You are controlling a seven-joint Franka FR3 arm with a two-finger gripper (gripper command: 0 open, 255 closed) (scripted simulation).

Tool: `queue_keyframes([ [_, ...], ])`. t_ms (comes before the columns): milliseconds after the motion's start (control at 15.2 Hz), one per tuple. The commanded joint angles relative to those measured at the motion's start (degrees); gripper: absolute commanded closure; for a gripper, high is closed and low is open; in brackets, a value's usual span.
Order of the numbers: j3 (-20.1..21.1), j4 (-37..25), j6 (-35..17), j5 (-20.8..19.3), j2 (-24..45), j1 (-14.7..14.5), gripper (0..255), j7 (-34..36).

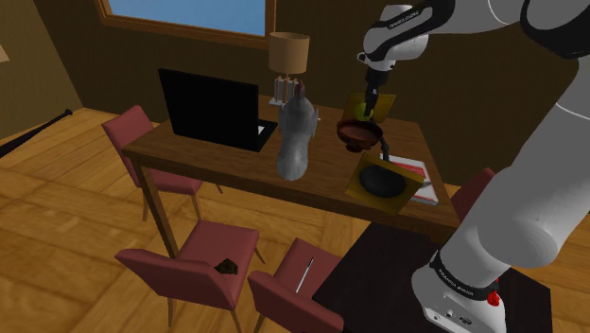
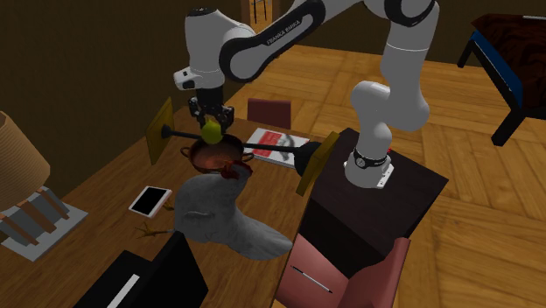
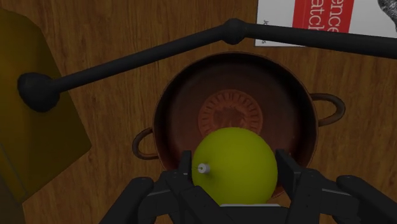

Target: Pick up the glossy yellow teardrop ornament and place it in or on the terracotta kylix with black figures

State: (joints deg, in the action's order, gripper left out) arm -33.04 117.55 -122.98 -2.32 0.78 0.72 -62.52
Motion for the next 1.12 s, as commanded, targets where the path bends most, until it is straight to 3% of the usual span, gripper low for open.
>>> queue_keyframes([
  [0, 0.0, 0.9, -1.5, 0.4, 0.6, 0.0, 255, -0.2],
  [396, -0.1, 3.6, -6.2, 2.0, 3.0, 0.3, 255, -1.2],
  [924, 0.0, 3.6, -6.2, 2.0, 3.0, 0.3, 255, -1.2],
  [990, 0.0, 3.6, -6.2, 2.0, 3.0, 0.3, 0, -1.2],
  [1056, 0.0, 3.6, -6.2, 2.0, 3.0, 0.3, 0, -1.2],
])
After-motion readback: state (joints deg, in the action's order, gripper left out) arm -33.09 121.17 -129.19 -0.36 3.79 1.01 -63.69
